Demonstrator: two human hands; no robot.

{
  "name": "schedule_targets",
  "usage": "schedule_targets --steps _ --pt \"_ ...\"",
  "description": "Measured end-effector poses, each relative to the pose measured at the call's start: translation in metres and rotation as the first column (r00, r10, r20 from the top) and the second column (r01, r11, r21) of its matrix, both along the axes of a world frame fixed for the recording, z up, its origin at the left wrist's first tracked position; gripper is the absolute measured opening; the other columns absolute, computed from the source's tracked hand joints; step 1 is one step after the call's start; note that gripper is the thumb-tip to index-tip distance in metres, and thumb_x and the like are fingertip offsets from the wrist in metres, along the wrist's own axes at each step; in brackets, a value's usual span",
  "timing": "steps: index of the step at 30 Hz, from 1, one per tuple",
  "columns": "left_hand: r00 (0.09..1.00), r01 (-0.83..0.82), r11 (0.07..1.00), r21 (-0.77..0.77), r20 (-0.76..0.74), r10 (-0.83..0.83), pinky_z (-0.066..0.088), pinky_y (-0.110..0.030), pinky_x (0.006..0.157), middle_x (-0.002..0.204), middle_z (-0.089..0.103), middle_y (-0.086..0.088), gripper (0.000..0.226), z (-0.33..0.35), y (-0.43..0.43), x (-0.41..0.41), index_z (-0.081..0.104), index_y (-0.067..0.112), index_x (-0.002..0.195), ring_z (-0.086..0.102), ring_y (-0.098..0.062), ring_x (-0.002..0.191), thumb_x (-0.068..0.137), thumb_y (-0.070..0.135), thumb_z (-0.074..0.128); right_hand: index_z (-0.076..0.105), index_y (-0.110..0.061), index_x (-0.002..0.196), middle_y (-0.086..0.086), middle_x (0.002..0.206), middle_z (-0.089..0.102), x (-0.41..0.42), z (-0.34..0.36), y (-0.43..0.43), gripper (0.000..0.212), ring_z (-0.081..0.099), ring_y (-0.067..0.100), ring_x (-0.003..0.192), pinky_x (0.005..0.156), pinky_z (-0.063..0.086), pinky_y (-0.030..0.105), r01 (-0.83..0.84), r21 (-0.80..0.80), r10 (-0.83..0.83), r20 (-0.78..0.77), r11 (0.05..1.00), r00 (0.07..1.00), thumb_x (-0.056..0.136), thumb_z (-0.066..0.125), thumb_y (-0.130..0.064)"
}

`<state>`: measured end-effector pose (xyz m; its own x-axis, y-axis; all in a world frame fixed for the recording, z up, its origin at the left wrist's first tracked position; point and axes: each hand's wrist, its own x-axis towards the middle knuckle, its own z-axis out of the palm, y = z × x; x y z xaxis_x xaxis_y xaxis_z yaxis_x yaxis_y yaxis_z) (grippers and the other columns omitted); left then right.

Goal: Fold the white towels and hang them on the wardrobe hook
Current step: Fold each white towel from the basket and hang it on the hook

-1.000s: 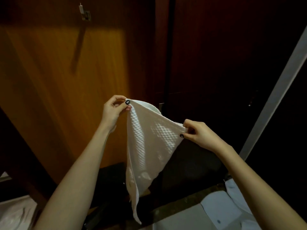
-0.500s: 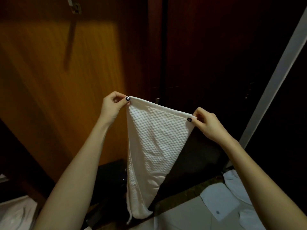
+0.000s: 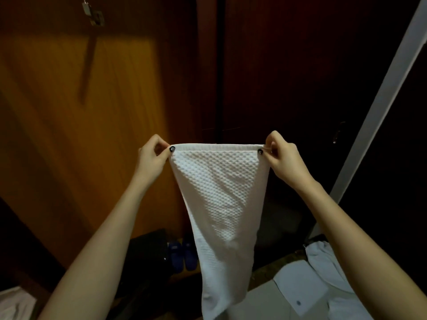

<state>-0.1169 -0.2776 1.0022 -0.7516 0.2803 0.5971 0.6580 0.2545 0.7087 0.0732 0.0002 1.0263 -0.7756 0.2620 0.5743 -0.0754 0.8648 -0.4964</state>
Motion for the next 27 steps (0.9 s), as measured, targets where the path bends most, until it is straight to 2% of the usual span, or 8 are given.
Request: schedule_targets --steps 5,7,10,13,16,19,24,27 --pt "0.997 0.028 0.998 0.053 0.074 -0.032 0.040 -0.018 0.061 0.074 0.056 0.013 0.030 -0.003 0.029 0.013 0.051 0.031 0.078 0.051 0.003 0.065 0.085 0.005 0.064 0.043 -0.037 0.143 -0.008 0.070 0.061 0.004 -0.012 0.021 0.054 0.059 0.001 0.064 0.059 0.044 0.015 0.044 0.002 -0.044 0.095 0.999 0.995 0.095 0.059 -0.018" --pt "0.991 0.073 0.994 0.083 0.109 -0.082 0.042 -0.017 0.066 0.079 0.057 0.010 0.025 -0.011 0.044 0.022 0.056 0.024 0.084 0.052 0.000 0.070 0.084 0.000 0.064 0.052 -0.037 0.137 -0.007 0.068 0.062 0.005 -0.025 0.025 0.050 0.055 0.003 0.055 0.051 0.042 0.016 0.068 -0.118 -0.052 0.139 0.991 0.989 0.094 0.058 -0.013" --pt "0.987 0.052 0.989 0.137 0.146 -0.072 0.043 -0.014 0.068 0.080 0.062 0.008 0.017 -0.022 0.061 0.036 0.063 0.019 0.085 0.054 -0.002 0.074 0.084 0.002 0.065 0.073 -0.025 0.107 -0.003 0.090 0.072 0.004 -0.041 0.018 0.031 0.065 0.007 0.075 0.064 0.053 0.024 0.109 -0.328 -0.061 0.154 0.938 0.986 0.089 0.057 -0.006" --pt "0.987 0.008 0.980 0.201 0.156 -0.040 0.044 -0.009 0.066 0.079 0.065 0.012 0.014 -0.023 0.070 0.048 0.068 0.020 0.088 0.057 0.007 0.072 0.085 0.006 0.067 0.073 -0.020 0.084 -0.001 0.079 0.071 -0.001 -0.040 0.002 0.021 0.063 0.003 0.066 0.060 0.048 0.022 0.035 -0.477 0.037 0.140 0.878 0.990 0.086 0.061 -0.003" --pt "0.993 0.009 0.977 0.215 0.112 -0.034 0.044 -0.005 0.066 0.079 0.066 0.019 0.014 -0.016 0.075 0.057 0.070 0.025 0.090 0.060 0.009 0.075 0.084 0.013 0.071 0.071 -0.014 0.087 0.006 0.069 0.069 -0.007 -0.022 -0.013 0.009 0.062 0.002 0.056 0.056 0.048 0.019 -0.083 -0.533 0.181 0.134 0.842 0.974 0.085 0.070 -0.006" --pt "0.994 0.035 0.967 0.252 0.094 -0.060 0.045 -0.006 0.069 0.080 0.068 0.020 0.016 -0.010 0.074 0.065 0.070 0.030 0.086 0.063 0.007 0.080 0.084 0.014 0.071 0.067 -0.007 0.103 0.013 0.084 0.074 -0.009 -0.005 -0.027 0.022 0.072 0.012 0.075 0.067 0.054 0.017 -0.217 -0.607 0.365 0.130 0.764 0.922 0.082 0.073 -0.003" --pt "0.961 0.173 0.906 0.387 0.137 -0.241 0.052 -0.016 0.070 0.081 0.072 0.014 0.019 0.001 0.064 0.071 0.071 0.029 0.081 0.067 -0.003 0.082 0.082 0.010 0.073 0.066 0.002 0.110 0.010 0.085 0.075 -0.014 0.014 -0.045 0.022 0.073 0.013 0.080 0.078 0.058 0.024 -0.258 -0.497 0.344 0.087 0.828 0.935 0.088 0.065 0.001" --pt "0.931 0.234 0.868 0.437 0.157 -0.330 0.052 -0.018 0.069 0.082 0.073 0.008 0.019 0.008 0.060 0.072 0.073 0.027 0.080 0.069 -0.008 0.083 0.081 0.008 0.073 0.071 -0.007 0.101 0.000 0.085 0.074 -0.015 0.023 -0.054 0.014 0.071 0.007 0.078 0.075 0.057 0.022 -0.264 -0.362 0.301 0.051 0.894 0.952 0.088 0.070 -0.008"
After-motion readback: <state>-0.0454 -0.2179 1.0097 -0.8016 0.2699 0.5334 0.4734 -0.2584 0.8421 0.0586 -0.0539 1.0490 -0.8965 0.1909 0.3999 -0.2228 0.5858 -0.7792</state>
